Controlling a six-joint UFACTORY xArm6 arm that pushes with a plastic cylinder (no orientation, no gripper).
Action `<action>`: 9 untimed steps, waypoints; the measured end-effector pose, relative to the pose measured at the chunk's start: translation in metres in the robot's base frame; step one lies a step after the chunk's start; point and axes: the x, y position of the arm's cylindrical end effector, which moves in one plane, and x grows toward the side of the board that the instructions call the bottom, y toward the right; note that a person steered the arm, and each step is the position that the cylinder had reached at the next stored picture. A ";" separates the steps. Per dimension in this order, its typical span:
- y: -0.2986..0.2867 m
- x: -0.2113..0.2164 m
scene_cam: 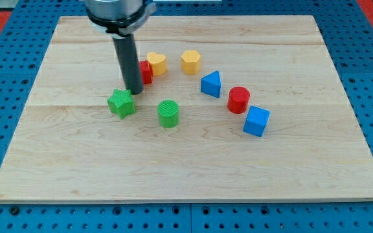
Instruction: Push the green circle towards the bottom center
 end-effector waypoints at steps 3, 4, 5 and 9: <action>0.047 0.022; 0.051 0.028; 0.053 0.042; 0.081 0.106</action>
